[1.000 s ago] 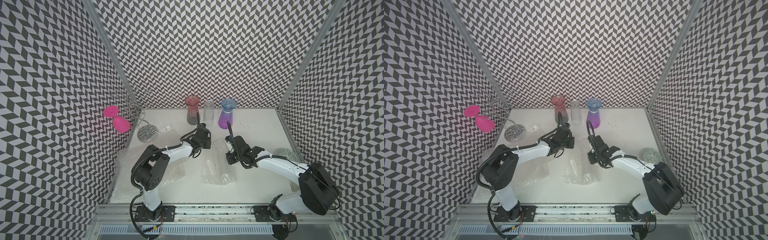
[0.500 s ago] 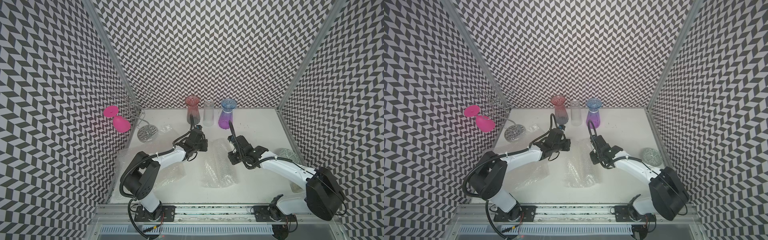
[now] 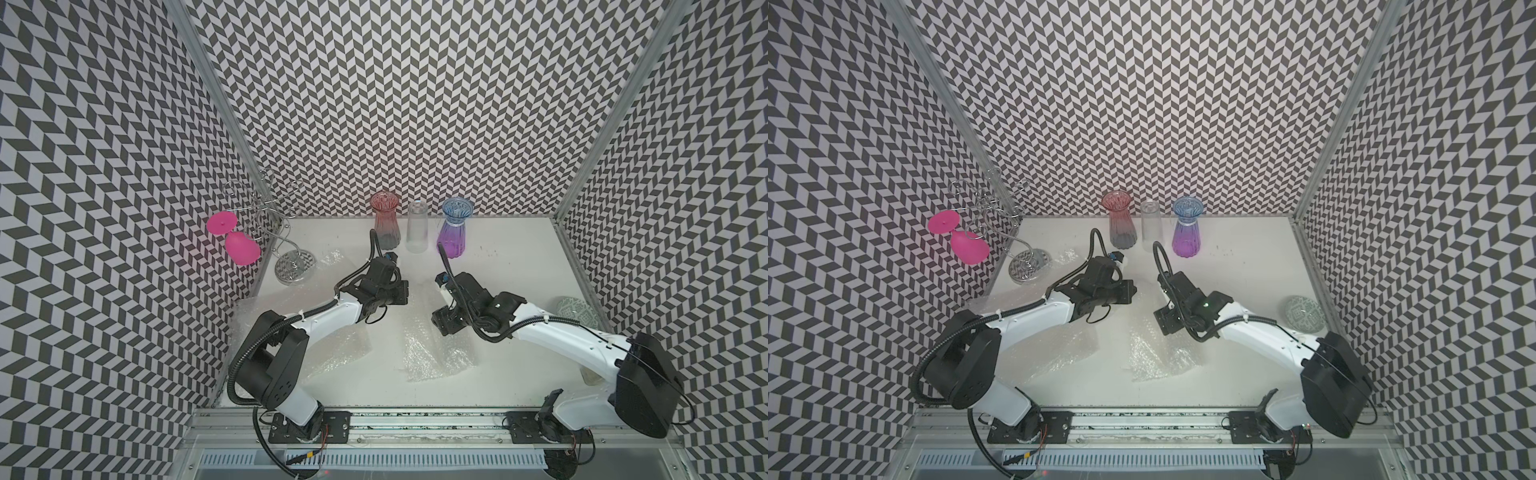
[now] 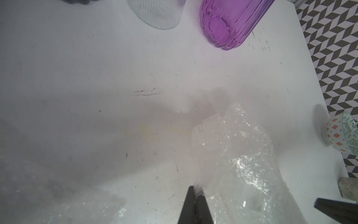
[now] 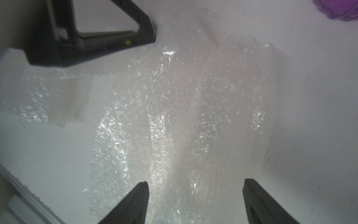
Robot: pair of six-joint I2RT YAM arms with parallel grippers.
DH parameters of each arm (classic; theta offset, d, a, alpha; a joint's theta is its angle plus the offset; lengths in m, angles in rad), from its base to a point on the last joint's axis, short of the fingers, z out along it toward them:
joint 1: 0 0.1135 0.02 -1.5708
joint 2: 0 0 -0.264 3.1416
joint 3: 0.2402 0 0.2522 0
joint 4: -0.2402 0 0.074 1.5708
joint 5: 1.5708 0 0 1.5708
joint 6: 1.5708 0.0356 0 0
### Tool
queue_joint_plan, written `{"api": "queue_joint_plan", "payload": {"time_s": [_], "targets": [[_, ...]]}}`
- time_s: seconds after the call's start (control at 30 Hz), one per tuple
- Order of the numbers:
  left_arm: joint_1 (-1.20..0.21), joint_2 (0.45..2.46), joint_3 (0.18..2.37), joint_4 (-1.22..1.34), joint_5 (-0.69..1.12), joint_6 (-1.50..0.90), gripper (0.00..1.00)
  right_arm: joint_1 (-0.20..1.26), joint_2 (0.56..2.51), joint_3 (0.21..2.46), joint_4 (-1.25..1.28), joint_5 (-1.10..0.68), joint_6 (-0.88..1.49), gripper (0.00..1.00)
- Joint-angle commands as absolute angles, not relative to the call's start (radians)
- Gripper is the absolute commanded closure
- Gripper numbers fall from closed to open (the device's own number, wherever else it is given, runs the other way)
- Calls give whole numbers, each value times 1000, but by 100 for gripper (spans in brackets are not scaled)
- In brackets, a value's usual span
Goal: Unwrap the vase from the bubble wrap
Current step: Unwrap the bubble wrap at the center of the board.
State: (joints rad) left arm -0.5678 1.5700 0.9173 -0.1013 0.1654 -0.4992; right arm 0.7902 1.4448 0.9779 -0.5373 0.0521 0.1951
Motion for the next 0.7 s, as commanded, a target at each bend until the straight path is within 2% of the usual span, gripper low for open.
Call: {"api": "queue_joint_plan", "payload": {"time_s": [0.0, 0.2, 0.23, 0.3, 0.37, 0.67], "targets": [[-559, 1542, 890, -123, 208, -509, 100, 790, 1497, 977, -512, 88, 202, 24], [-533, 1510, 839, -105, 218, -517, 100, 788, 1537, 962, -506, 100, 207, 34], [-527, 1504, 834, -106, 218, -516, 100, 788, 1535, 961, -505, 104, 207, 42], [-515, 1496, 821, -104, 220, -516, 100, 787, 1530, 966, -509, 114, 208, 65], [-507, 1489, 811, -104, 223, -511, 100, 785, 1527, 973, -519, 121, 208, 76], [-467, 1479, 785, -106, 227, -487, 100, 723, 1459, 971, -551, 126, 218, 96]]}}
